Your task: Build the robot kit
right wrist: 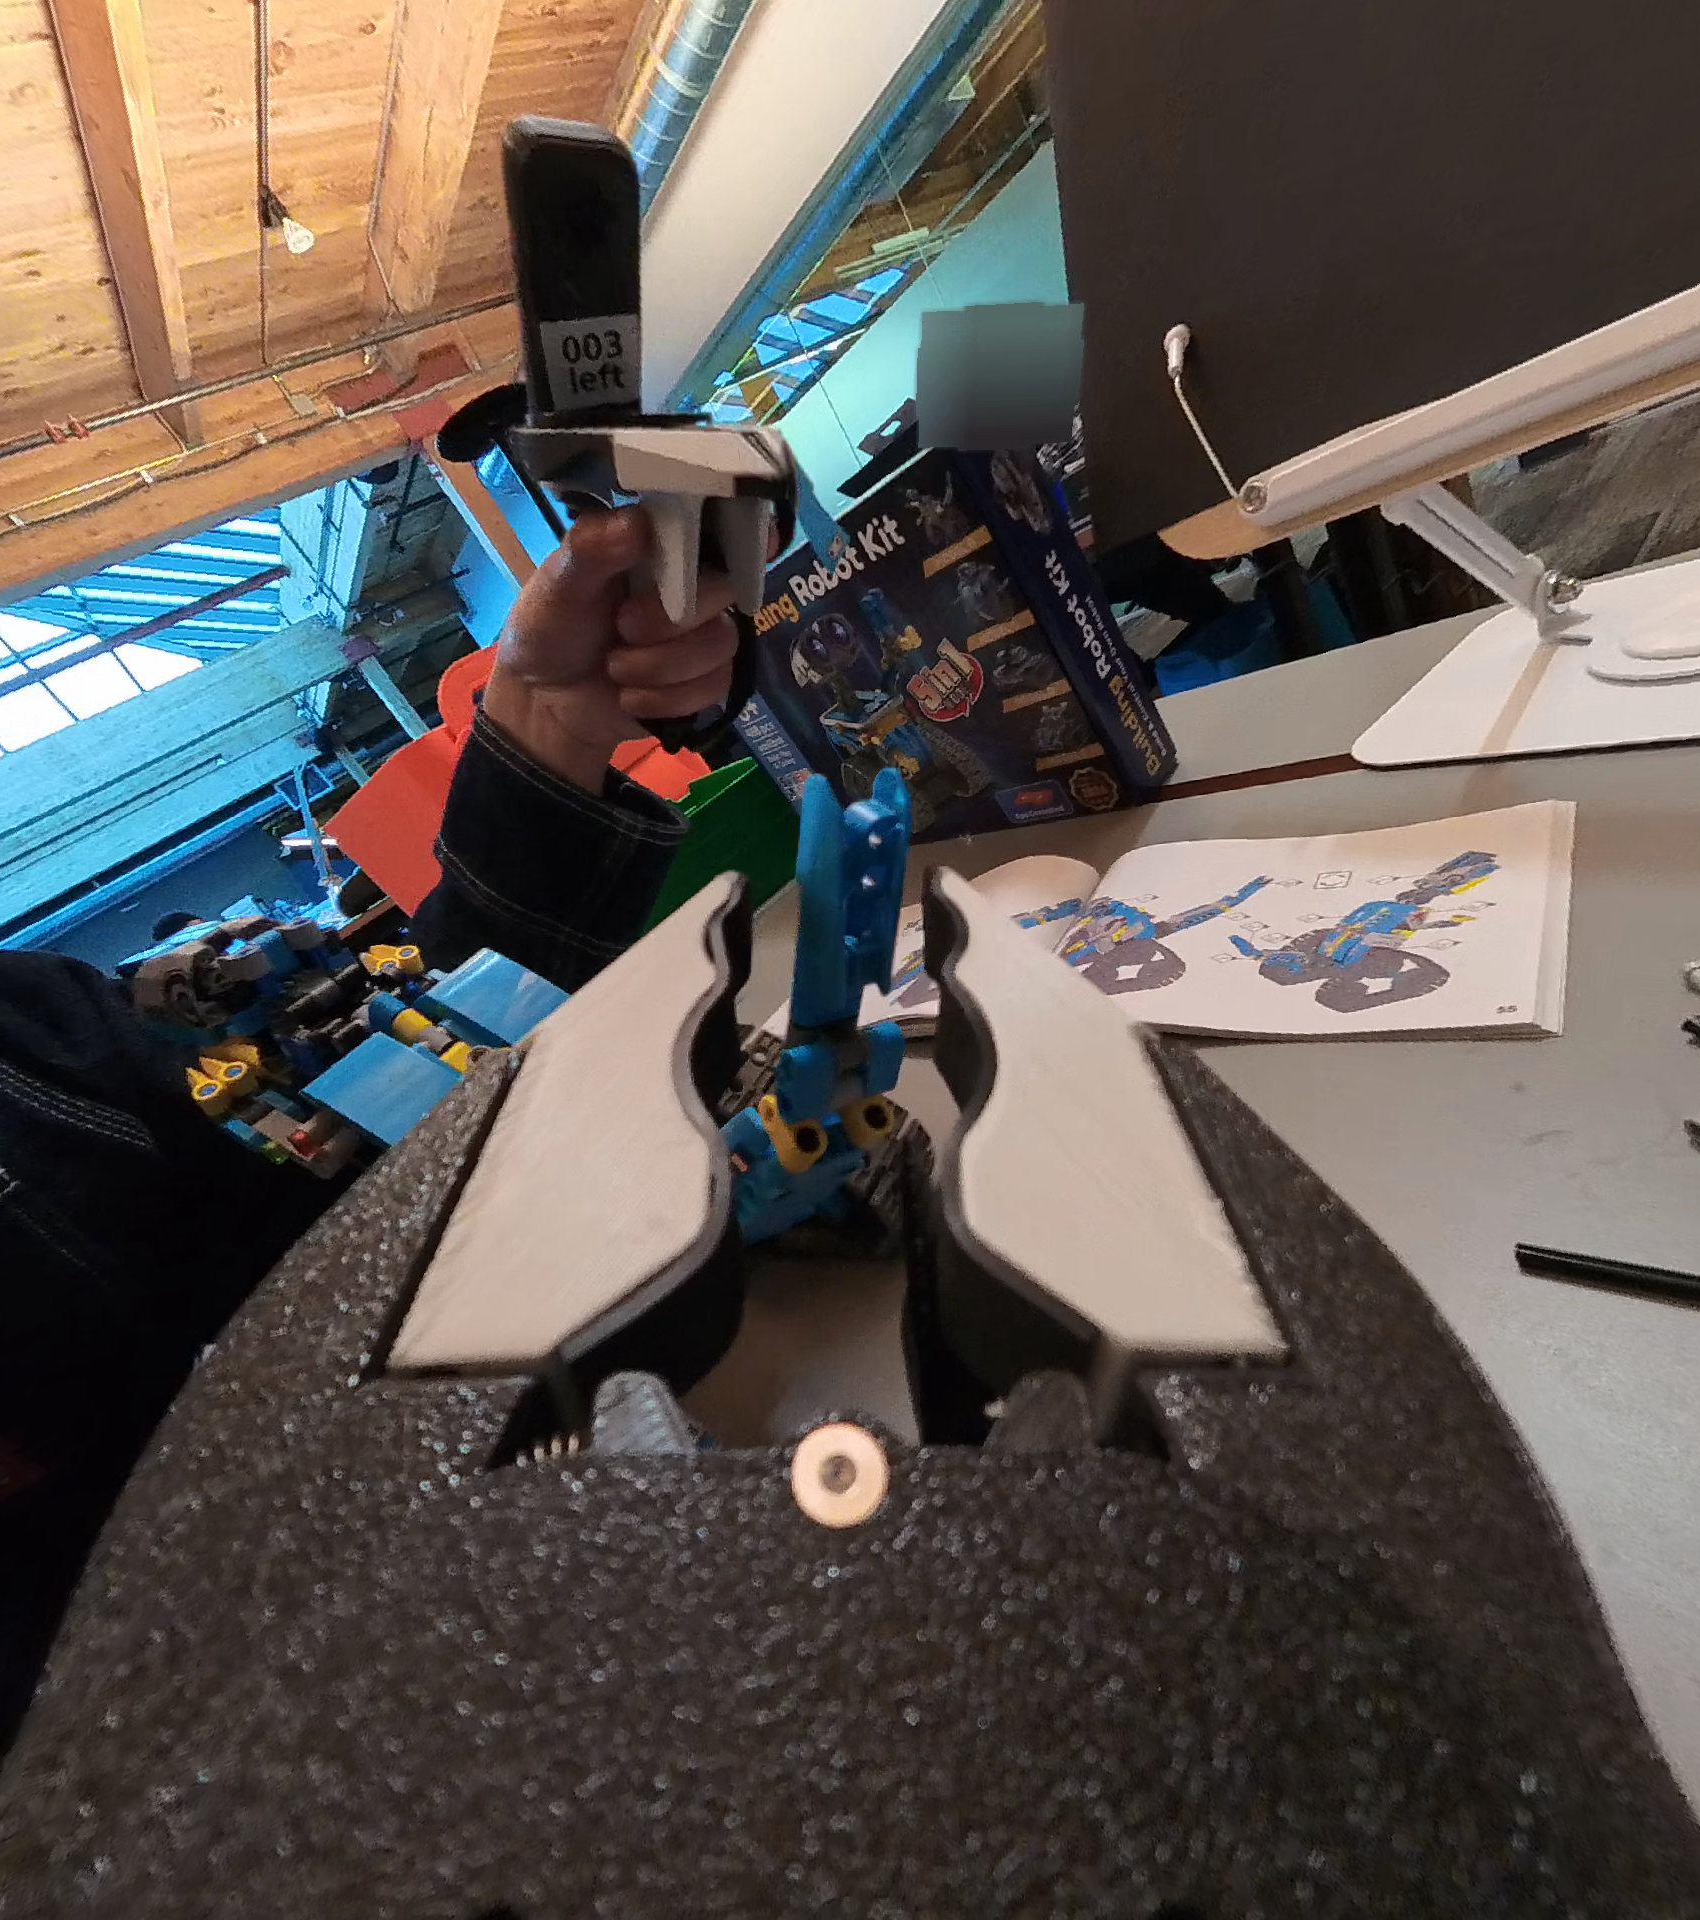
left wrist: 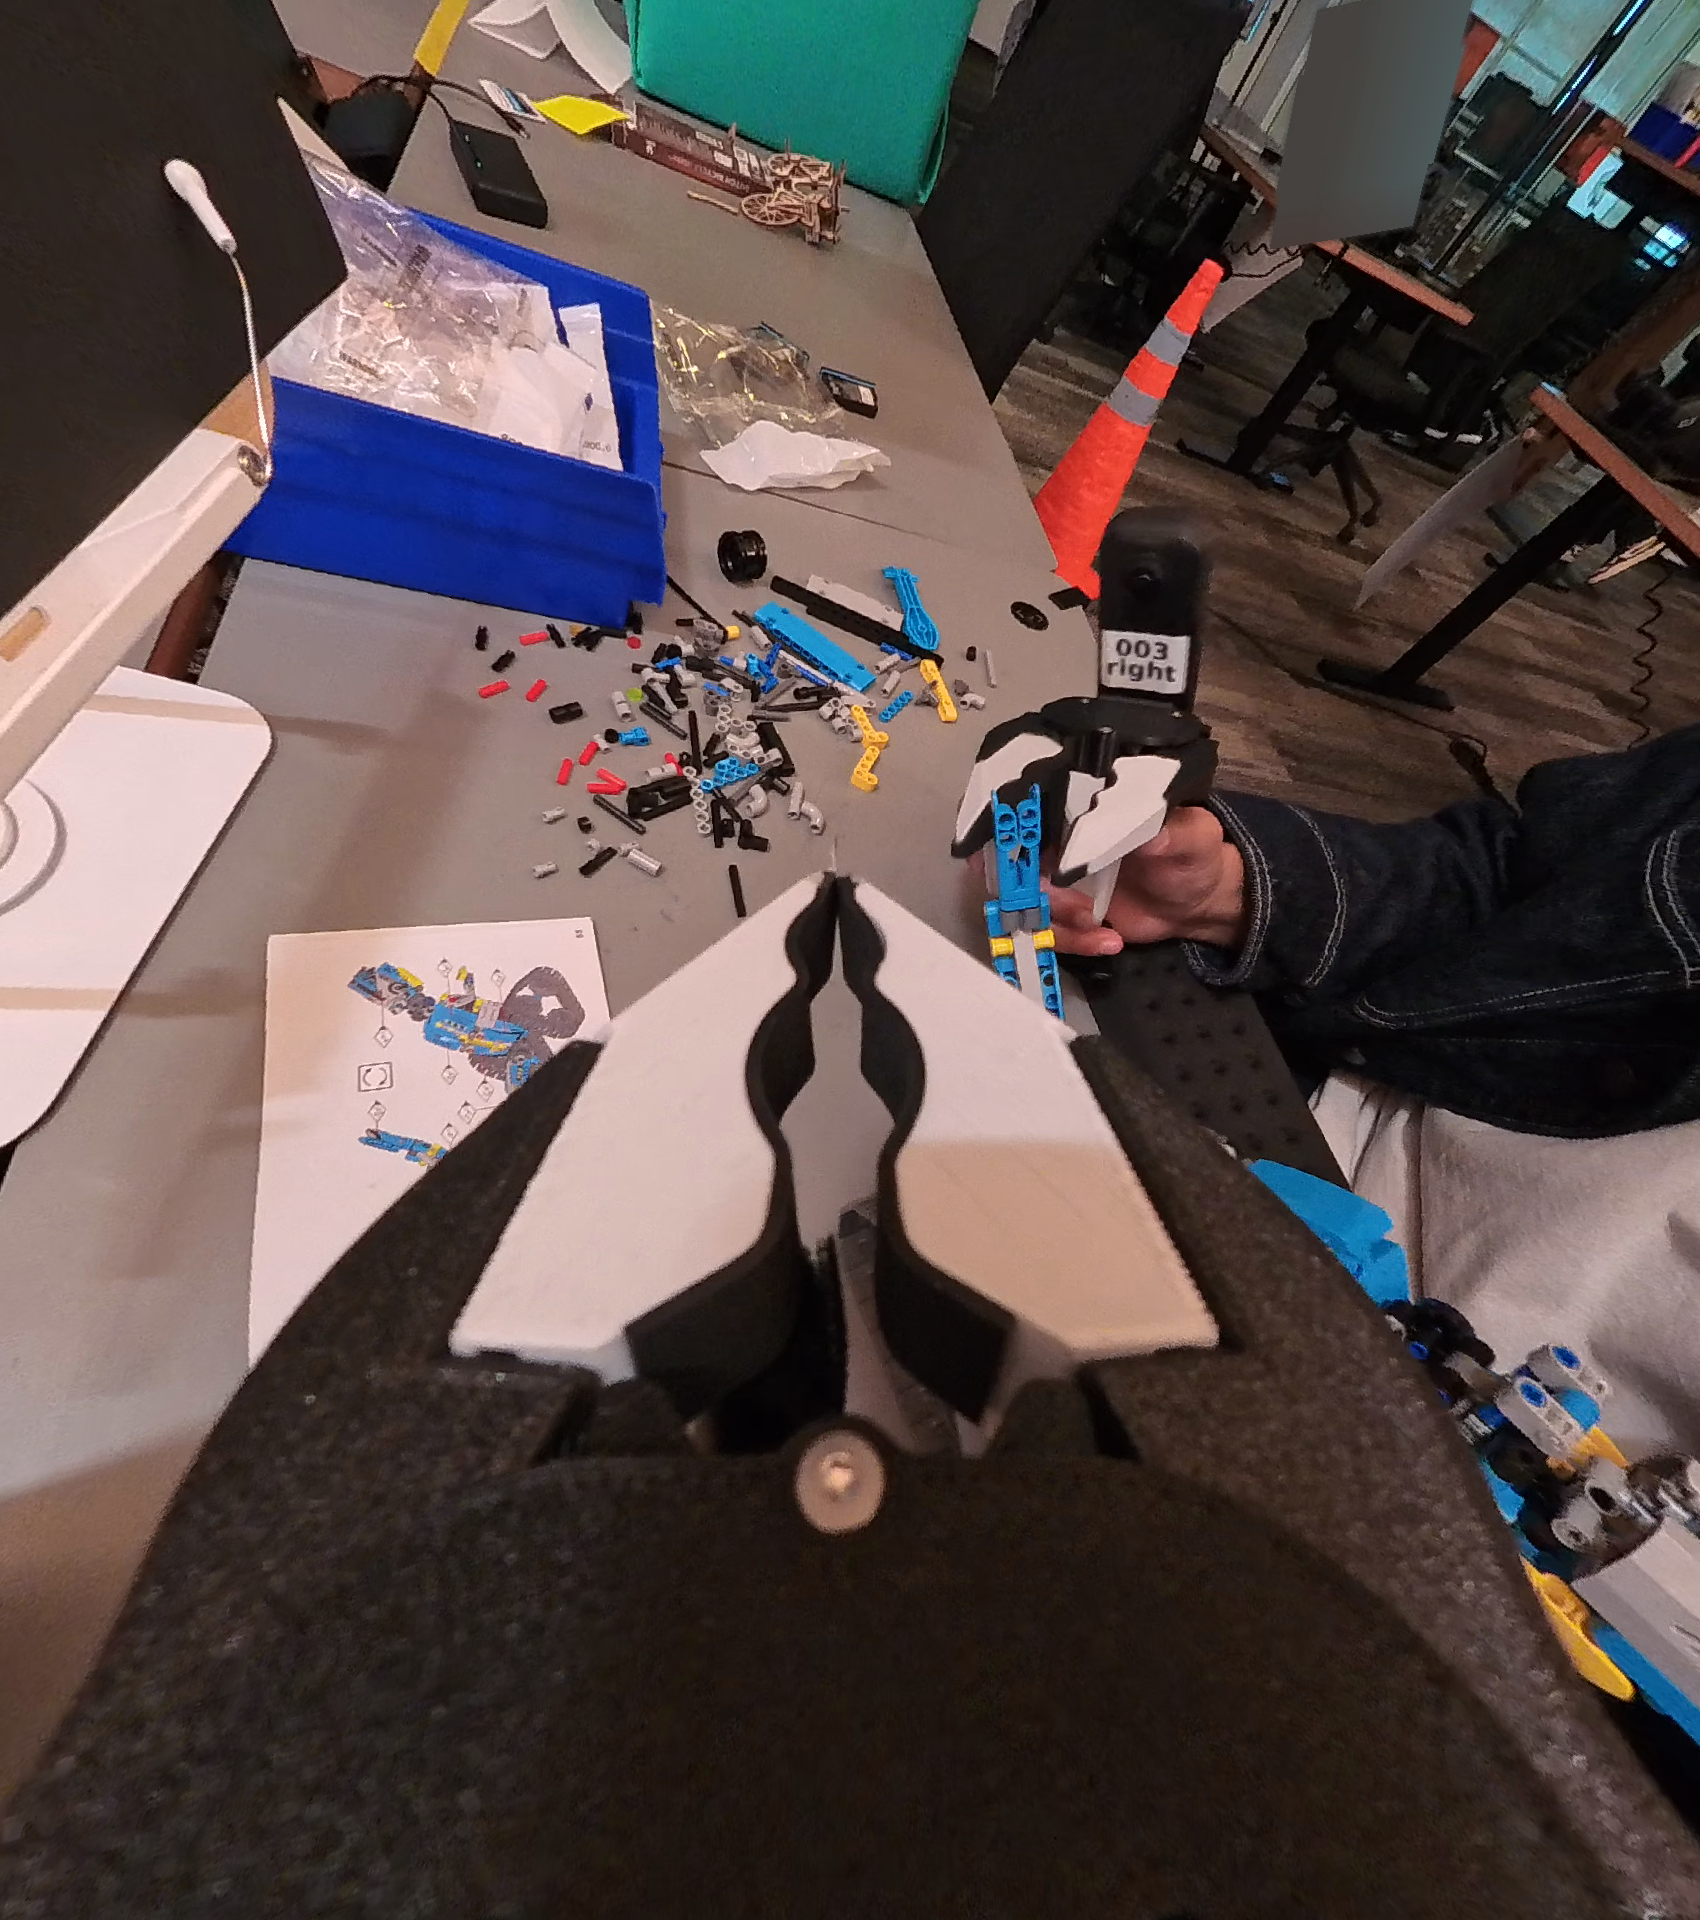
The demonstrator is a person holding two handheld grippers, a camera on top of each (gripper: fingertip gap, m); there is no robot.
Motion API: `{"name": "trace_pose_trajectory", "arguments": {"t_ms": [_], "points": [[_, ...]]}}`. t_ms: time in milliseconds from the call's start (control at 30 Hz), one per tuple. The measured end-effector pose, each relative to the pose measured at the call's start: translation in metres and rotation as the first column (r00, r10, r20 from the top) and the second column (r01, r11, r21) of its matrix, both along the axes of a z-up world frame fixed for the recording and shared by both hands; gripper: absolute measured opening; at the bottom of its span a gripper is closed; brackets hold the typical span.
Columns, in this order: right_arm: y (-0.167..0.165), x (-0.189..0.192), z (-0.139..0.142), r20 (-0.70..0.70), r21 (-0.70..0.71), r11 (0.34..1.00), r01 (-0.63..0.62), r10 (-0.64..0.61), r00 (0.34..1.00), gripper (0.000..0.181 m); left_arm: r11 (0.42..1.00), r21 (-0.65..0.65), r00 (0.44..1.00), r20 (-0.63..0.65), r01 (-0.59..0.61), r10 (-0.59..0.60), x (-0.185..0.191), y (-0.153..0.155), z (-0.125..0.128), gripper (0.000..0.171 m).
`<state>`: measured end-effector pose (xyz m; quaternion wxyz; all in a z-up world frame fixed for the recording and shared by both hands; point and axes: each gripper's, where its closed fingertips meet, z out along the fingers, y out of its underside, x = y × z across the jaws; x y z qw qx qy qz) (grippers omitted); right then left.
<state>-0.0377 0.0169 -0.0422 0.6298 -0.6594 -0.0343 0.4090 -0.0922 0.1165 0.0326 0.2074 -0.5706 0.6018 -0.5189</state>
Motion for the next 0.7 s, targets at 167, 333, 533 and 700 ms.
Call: {"name": "trace_pose_trajectory", "arguments": {"t_ms": [167,333,533,700], "points": [[-0.001,0.006,0.004,-0.04,0.012,1.0,0.012,-0.011,0.999,0.029,1.0,-0.01,1.0,-0.008,0.023,-0.024,0.003,-0.006,-0.004,0.0],[-0.004,0.026,0.014,-0.134,0.049,0.997,0.062,-0.055,0.989,0.03,0.983,-0.099,0.987,-0.026,0.156,-0.159,0.011,-0.038,-0.014,0.0],[-0.006,0.033,0.017,-0.175,0.056,0.996,0.075,-0.064,0.983,0.029,0.923,-0.267,0.952,-0.053,0.276,-0.301,0.021,-0.07,-0.033,0.0],[-0.006,0.027,0.016,-0.132,0.057,0.996,0.07,-0.062,0.989,0.029,0.913,-0.284,0.944,-0.062,0.293,-0.323,0.025,-0.077,-0.039,0.0]]}}
